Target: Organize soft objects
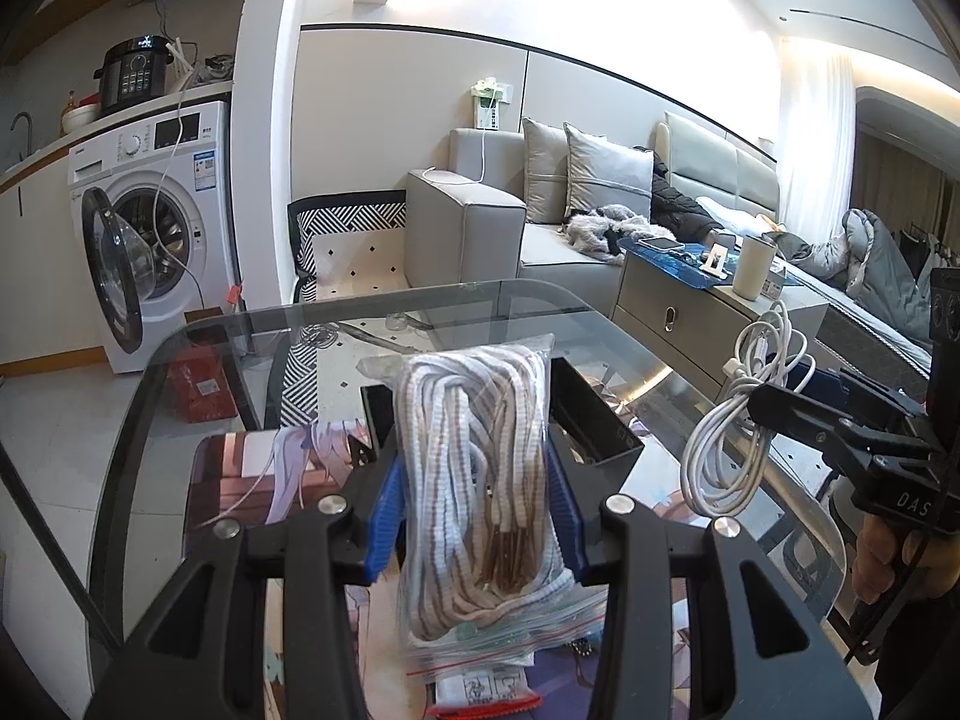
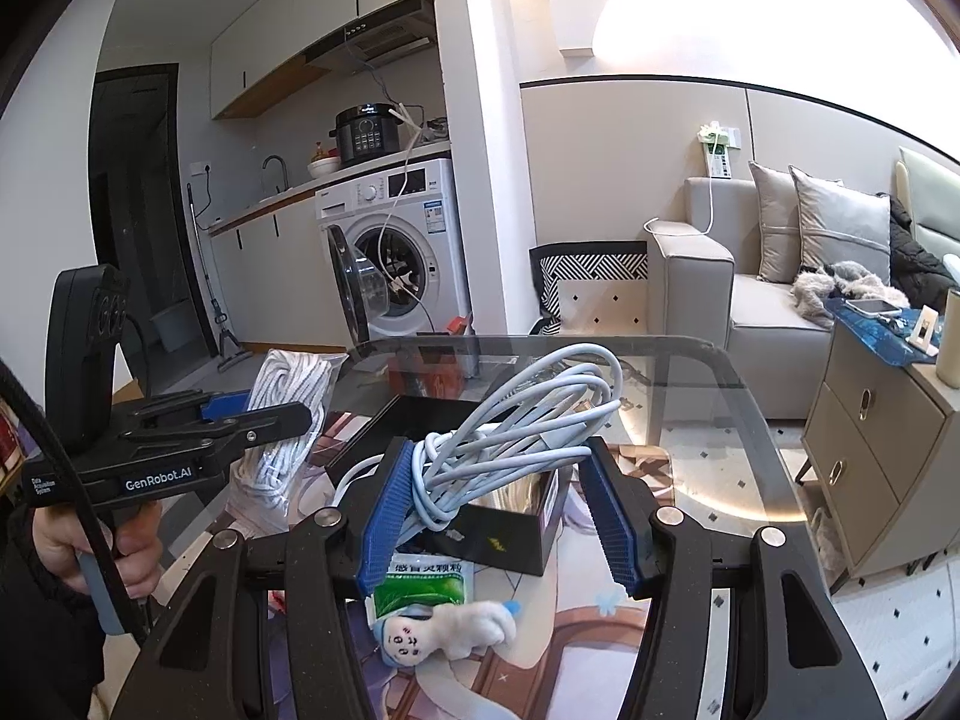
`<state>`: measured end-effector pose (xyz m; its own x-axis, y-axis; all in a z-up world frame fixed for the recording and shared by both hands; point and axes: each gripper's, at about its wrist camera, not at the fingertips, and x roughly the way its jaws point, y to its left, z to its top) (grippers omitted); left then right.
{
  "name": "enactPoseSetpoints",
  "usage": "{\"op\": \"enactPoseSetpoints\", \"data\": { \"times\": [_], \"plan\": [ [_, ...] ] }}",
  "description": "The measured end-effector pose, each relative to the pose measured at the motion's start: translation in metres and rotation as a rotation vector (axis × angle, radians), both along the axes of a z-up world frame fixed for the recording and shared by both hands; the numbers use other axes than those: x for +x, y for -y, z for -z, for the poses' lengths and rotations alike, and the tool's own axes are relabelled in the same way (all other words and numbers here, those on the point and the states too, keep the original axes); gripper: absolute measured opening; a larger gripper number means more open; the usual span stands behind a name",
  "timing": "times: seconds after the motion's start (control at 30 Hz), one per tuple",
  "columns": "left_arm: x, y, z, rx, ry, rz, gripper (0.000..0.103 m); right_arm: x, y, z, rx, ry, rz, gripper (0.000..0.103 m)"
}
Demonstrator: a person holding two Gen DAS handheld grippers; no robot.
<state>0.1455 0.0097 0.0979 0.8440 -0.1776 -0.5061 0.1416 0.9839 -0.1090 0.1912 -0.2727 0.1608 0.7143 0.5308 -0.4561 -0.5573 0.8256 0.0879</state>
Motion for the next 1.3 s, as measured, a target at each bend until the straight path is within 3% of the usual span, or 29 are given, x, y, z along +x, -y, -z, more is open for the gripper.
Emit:
{"op": "enactPoseSetpoints", "data": {
  "times": [0.47, 1.3],
  "plan": [
    [0.023, -0.001, -0.011, 0.001, -0.002, 0.0, 0.042, 0.017, -0.011, -0.006, -0.037, 0.018, -0.012, 0.056],
    [0.06, 0.001, 0.029, -0.032, -0.091, -0.023, 0.042, 0.062, -0.034, 0.012, -0.105, 0.015, -0.008, 0.057]
  ]
}}
